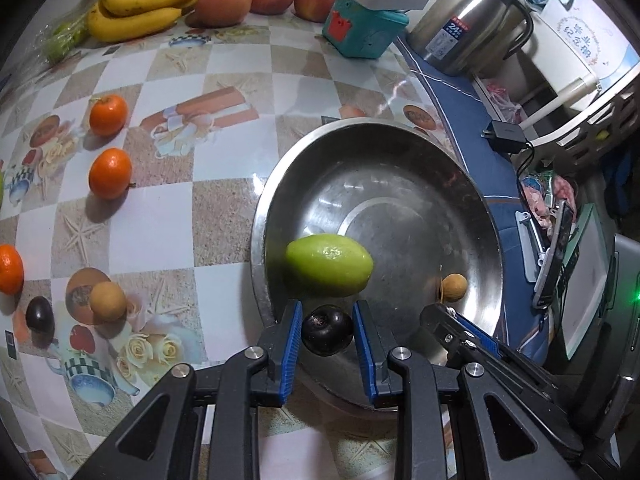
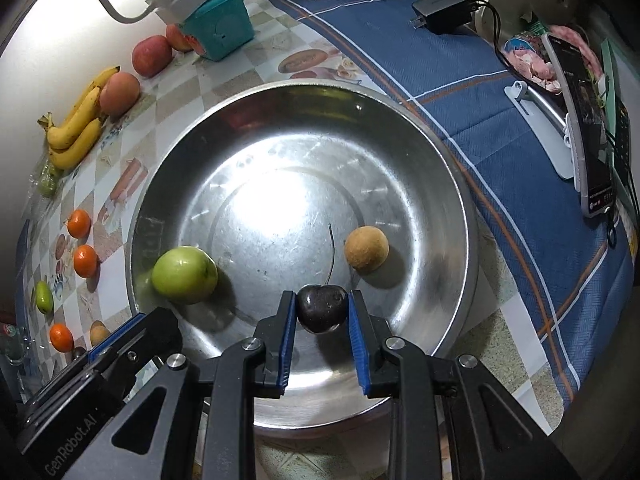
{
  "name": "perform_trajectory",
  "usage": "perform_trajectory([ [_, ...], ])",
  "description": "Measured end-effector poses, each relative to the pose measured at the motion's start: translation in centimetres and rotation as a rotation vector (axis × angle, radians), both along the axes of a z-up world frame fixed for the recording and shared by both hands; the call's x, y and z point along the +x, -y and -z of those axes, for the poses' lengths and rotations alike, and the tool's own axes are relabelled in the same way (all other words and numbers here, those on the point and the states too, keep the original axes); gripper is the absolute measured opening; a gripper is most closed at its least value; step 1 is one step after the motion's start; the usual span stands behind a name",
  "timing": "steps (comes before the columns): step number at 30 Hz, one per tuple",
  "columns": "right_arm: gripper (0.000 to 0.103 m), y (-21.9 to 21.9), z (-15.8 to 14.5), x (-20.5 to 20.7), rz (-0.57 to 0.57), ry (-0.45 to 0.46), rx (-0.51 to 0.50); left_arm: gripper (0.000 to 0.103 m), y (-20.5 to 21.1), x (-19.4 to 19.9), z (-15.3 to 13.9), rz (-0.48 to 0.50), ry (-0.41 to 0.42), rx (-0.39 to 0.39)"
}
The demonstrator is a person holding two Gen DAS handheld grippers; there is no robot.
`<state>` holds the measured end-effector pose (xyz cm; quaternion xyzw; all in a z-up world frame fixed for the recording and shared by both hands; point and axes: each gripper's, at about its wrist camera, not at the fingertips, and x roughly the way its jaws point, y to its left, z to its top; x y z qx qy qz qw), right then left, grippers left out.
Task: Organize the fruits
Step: 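Carry both dark plums into the steel basin and open both grippers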
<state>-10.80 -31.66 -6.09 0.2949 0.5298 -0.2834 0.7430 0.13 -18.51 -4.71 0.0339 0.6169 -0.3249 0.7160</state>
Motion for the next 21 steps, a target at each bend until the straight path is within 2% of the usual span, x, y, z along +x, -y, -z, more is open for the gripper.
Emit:
perform_trajectory([
  [5,0.027,-0.1,0.1,0.3,-0.007,-0.006,0.004,0.030,0.2,-0.2,0.0,0.015,-0.004,0.002],
  [8,0.028,0.0,0.2,0.3,-0.003,-0.005,0.010,0.037,0.2,-0.3,0.0,0.018,-0.006,0.001],
  [12,0.035,0.2,0.1,0.3,0.007,-0.007,-0.002,0.044,-0.1,-0.1,-0.4,0.004,-0.007,-0.016],
  [17,0.035,0.3,-0.8,0.1,0.017,0.026,-0.019,0.048,-0.4,-0.1,-1.2,0.005,0.007,-0.031],
  [19,0.035,0.3,-1.1,0.1,0.018,0.042,-0.026,0.052,-0.7,0.0,-1.6,-0.006,0.020,-0.023],
  [21,0.035,0.2,-1.4,0.2,0.016,0.056,-0.035,0.060,-1.3,0.3,-1.9,-0.028,0.053,0.024],
])
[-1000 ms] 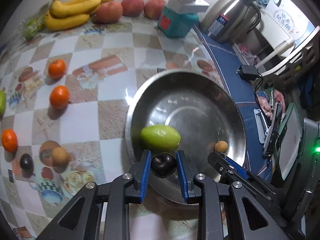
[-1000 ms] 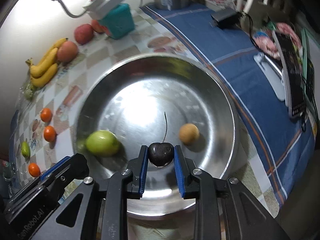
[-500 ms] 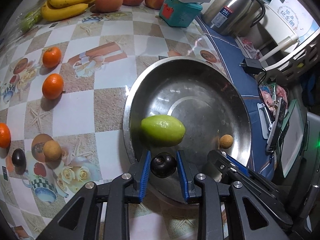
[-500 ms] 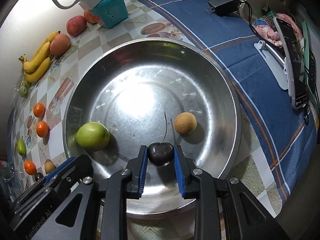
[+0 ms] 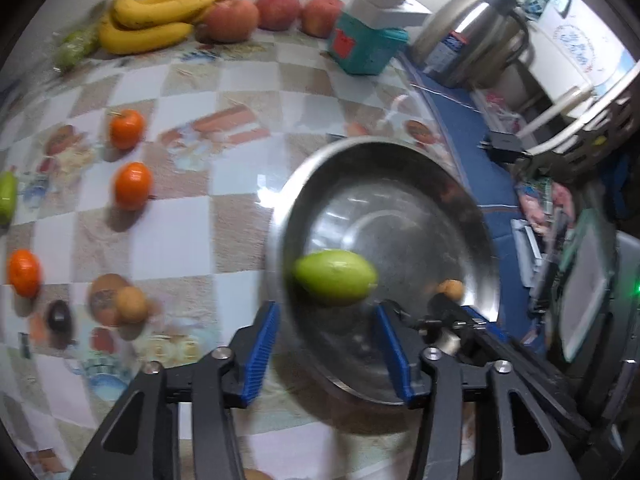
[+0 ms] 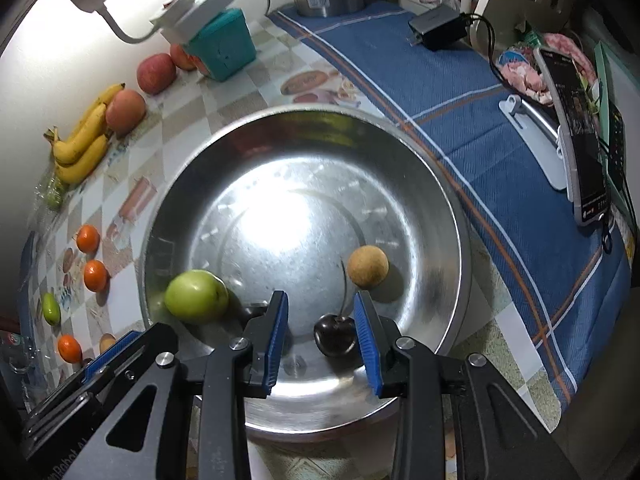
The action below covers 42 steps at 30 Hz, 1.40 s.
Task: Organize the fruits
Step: 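Carry both dark plums into the steel basin and open both grippers, then withdraw both grippers from the basin toward the brown fruit and dark plum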
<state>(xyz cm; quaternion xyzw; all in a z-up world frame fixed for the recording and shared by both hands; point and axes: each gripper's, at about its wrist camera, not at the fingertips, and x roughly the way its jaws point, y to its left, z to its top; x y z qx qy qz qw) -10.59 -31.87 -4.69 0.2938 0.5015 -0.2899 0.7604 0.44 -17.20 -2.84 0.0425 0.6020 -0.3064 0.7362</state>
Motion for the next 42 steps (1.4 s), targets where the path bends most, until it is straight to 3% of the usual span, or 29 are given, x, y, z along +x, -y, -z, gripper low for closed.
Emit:
perform_trajectory([
  [2,0.036,-0.2,-0.2,0.2,-0.011,0.009,-0.008,0.064,-0.9,0.5,-0.1,-0.038,0.045,0.077],
  [3,0.042,-0.4,-0.4,0.4,-0.022,0.013,-0.013,0.069,-1.3,0.7,-0.1,-0.058,0.058,0.103],
  [4,0.054,-0.5,-0.4,0.6,-0.033,0.016,-0.014,0.072,-2.0,1.1,0.0,-0.091,0.066,0.132],
  [6,0.063,-1.0,-0.4,1.0,-0.056,0.024,-0.014,0.085,-3.3,1.9,0.0,-0.153,0.075,0.159],
  [10,0.072,-1.9,-0.6,1.7,-0.099,0.023,-0.036,0.101,-5.6,3.4,0.1,-0.256,0.097,0.192],
  [13,0.080,-2.4,-0.5,2.0,-0.121,0.024,-0.042,0.103,-6.8,4.1,0.3,-0.296,0.101,0.216],
  [17,0.081,-2.7,-0.4,2.4,-0.140,0.026,-0.050,0.103,-7.4,4.3,0.8,-0.308,0.107,0.260],
  [20,0.096,-2.9,-0.3,2.7,-0.152,0.033,-0.051,0.103,-7.4,4.2,1.0,-0.297,0.117,0.266],
  [32,0.099,-3.9,-1.5,3.0,-0.157,0.109,-0.070,0.103,-7.8,4.5,0.3,-0.307,0.127,0.227],
  [42,0.099,-5.7,-2.8,3.5,-0.180,0.171,-0.069,0.103,-9.1,5.0,0.4,-0.335,0.073,0.160],
])
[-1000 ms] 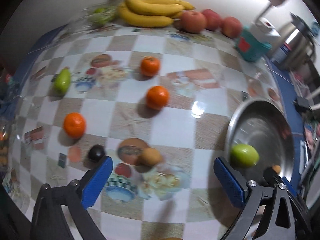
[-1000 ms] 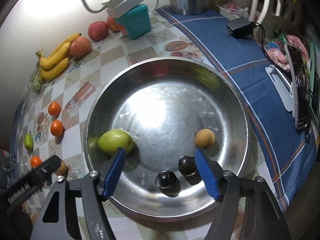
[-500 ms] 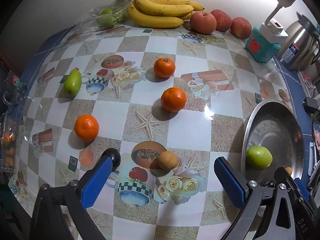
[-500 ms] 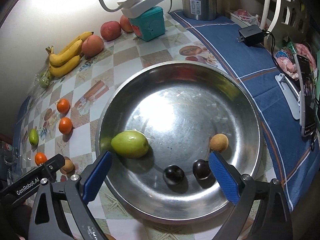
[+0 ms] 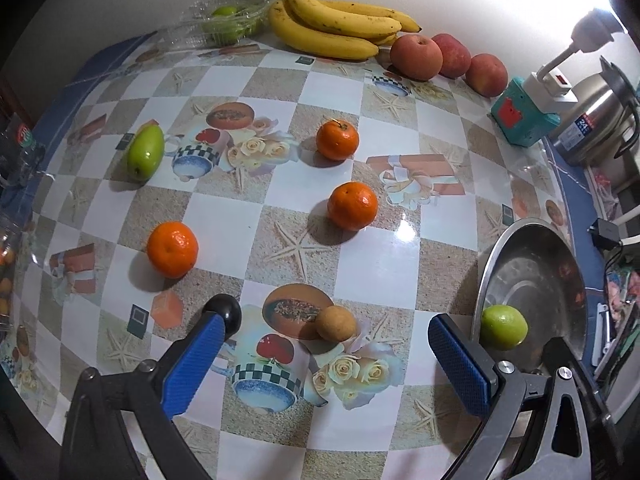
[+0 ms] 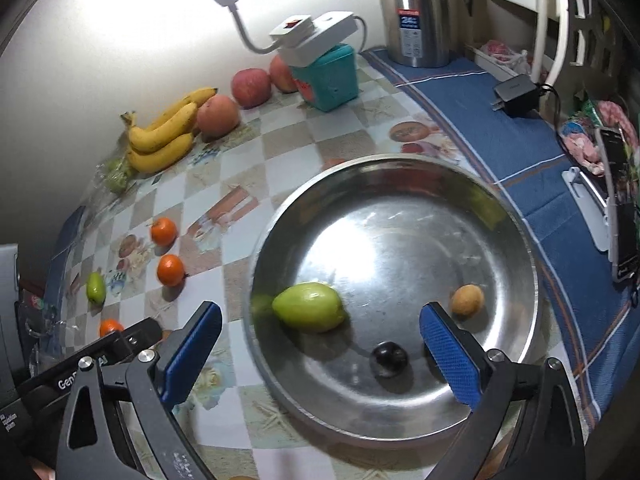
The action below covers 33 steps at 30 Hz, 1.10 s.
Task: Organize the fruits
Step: 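Withdraw both grippers from the basin toward the brown fruit and dark plum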
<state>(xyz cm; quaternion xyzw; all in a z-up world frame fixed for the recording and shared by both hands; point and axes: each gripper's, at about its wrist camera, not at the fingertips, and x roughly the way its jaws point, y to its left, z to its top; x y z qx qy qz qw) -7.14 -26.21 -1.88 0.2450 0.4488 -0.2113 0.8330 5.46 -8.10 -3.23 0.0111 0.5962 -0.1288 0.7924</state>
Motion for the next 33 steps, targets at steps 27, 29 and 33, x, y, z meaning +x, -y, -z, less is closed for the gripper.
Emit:
perform_trajectory([
  [27,0.099,-6.8,-1.2,6.2,-0.093,-0.020,-0.096,0.103,-9.8,3.7,-2.6,-0.239,0.133,0.019],
  [29,0.099,-7.9,-1.1,7.2,-0.122,-0.033,-0.104,0.103,-11.0,4.0,-2.8,-0.267,0.132,0.007],
  [33,0.099,-9.8,-0.5,8.9,-0.177,-0.049,-0.095,0.103,-12.4,4.6,-2.6,-0.299,0.120,-0.008],
])
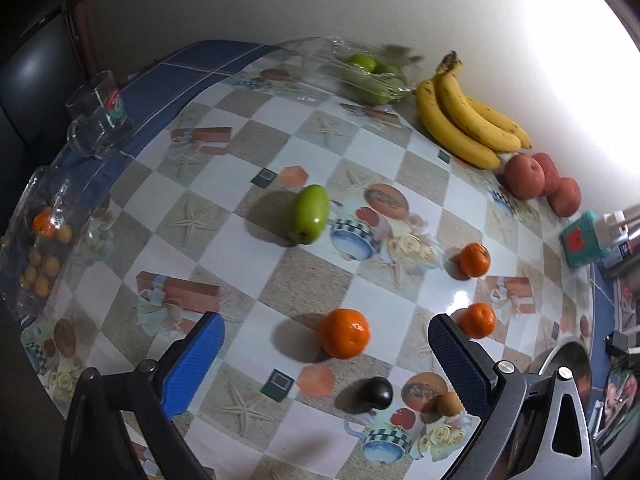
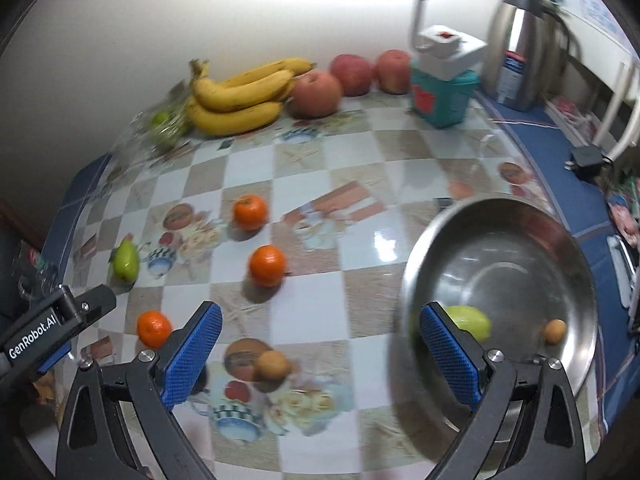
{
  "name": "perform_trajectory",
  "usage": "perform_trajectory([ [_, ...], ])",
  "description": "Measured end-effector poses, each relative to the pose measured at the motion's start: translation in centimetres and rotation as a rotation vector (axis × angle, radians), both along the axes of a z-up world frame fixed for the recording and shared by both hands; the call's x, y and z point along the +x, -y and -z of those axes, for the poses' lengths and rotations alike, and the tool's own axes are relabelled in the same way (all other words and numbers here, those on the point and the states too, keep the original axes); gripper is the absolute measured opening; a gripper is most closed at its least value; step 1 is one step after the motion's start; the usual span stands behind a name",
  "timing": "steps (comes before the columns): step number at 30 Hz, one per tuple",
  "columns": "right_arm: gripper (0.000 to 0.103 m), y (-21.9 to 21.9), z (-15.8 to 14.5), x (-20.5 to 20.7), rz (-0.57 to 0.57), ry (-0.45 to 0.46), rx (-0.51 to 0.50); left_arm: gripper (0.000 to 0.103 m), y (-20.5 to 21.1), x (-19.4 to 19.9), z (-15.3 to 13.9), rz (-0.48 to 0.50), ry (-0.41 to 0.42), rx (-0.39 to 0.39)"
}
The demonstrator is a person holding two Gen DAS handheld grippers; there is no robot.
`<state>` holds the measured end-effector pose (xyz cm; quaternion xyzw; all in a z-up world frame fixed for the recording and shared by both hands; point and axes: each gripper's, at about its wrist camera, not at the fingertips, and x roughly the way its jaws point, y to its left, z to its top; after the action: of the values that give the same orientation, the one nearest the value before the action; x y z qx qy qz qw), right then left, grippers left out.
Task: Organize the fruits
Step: 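Withdraw both grippers from the basin toward the brown fruit and dark plum, then grasp the small brown round fruit with the right gripper while the left gripper grasps a dark plum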
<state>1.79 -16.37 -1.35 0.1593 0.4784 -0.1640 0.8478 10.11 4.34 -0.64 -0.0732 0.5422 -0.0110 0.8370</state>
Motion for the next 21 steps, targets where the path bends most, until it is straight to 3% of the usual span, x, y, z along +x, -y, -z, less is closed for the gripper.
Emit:
perform_trajectory([
  [8,0.098,-2.4,2.8,1.8,-0.113,-0.080,0.040,0.103,0.6,0.7,2.6,0.011,-0.104,-0.030],
  [10,0.087,-2.3,3.7,2.0,-0.122,-0.102,0.069,0.103,1.1,0.7,3.3,0.022,-0.125,-0.029],
  [14,0.080,-2.0,5.7,2.1,-0.125,-0.174,0.114,0.103,1.8,0.7,4.4,0.035,-0.165,-0.041],
  [16,0.070,-1.8,6.5,2.0,-0.122,-0.193,0.144,0.103,2.2,0.7,4.8,0.045,-0.177,-0.036],
  [21,0.066,-1.8,7.3,1.9,-0.131,-0.209,0.166,0.103,3.0,0.7,5.6,0.069,-0.207,-0.028],
])
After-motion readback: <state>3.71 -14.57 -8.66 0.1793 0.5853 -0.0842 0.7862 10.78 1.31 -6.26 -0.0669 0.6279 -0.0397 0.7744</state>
